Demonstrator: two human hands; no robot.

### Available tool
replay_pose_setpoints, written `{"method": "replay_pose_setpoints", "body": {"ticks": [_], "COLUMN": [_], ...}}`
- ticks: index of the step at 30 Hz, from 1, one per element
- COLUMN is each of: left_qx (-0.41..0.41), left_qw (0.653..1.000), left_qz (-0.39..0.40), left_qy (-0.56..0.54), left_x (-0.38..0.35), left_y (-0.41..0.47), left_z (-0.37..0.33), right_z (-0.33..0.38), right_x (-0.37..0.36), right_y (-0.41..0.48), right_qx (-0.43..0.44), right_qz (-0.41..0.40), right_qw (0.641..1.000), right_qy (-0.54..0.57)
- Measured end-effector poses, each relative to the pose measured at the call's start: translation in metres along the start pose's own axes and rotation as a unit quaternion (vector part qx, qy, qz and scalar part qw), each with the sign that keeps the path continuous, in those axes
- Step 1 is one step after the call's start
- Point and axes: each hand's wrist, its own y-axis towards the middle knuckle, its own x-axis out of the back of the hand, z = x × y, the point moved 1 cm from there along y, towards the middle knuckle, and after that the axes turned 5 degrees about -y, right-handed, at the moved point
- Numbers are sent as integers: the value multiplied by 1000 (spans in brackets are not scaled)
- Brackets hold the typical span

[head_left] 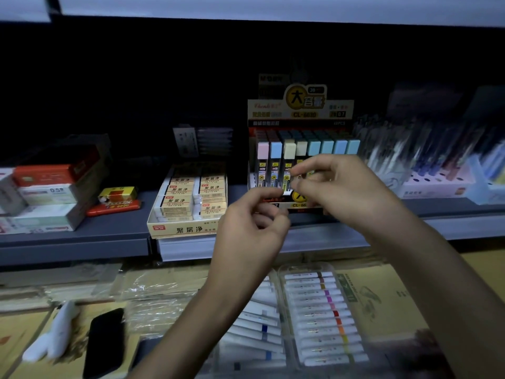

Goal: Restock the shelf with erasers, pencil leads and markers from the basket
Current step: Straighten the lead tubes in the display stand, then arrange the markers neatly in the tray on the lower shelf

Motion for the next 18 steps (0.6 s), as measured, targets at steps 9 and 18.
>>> {"method": "replay_pose_setpoints", "body": {"ticks": [9,18], "left_qx": [-108,-199], "left_qw": [980,906], "left_qz": [64,138], "left_qy": [152,348], "left_x": [26,45], "left_y": [-25,-62], "left_z": [-6,4], "right_z": [-30,-42], "right_x": [11,-3], "right_y": [-41,-89], "right_qx": [20,69], "right_qz": [-12,50], "right_qw": [992,990], "right_qy": [-126,-111]}}
